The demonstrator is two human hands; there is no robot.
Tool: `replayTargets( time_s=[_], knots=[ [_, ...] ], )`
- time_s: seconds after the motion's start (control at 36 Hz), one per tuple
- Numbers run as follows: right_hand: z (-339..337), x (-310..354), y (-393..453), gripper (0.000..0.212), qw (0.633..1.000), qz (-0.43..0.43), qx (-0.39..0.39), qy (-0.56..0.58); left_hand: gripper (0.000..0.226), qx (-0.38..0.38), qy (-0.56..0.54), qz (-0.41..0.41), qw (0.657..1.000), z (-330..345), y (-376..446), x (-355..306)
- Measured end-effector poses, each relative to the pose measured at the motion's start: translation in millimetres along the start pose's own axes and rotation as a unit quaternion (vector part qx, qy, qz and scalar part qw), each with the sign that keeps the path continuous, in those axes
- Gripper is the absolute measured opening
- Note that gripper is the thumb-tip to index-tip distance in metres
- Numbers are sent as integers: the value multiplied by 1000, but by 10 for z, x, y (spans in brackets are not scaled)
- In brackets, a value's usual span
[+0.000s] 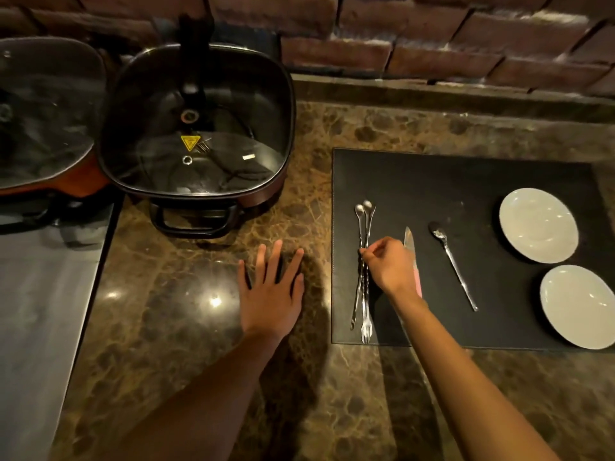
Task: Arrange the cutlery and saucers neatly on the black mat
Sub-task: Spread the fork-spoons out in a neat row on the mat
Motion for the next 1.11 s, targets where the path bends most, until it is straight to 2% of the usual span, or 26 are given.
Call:
replayTargets(
  time_s=[0.08, 0.44, 0.78, 1.11],
  knots=[
    [18, -11, 64, 32, 999, 5, 15, -41, 54, 3, 6, 2, 1000, -7, 2, -9],
    [-14, -14, 80, 22, 995, 46, 52, -77, 55, 17, 17, -1, 1000, -41, -13, -15],
    [-53, 131, 31, 26, 986, 17, 54, -155, 56, 26, 24, -2, 999, -6, 4, 6],
    [-66, -4, 140, 35, 990, 54, 77, -102, 56, 24, 26, 0, 999, 4, 7, 9]
  ],
)
Point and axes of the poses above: each hand's wrist, its own y-axis towards the middle knuckle, its own z-axis out of the palm, x = y × z, the point moved 8 cm from there along y, towards the middle knuckle, and after that the axes turned 11 degrees about -z, right-handed, at the moved point
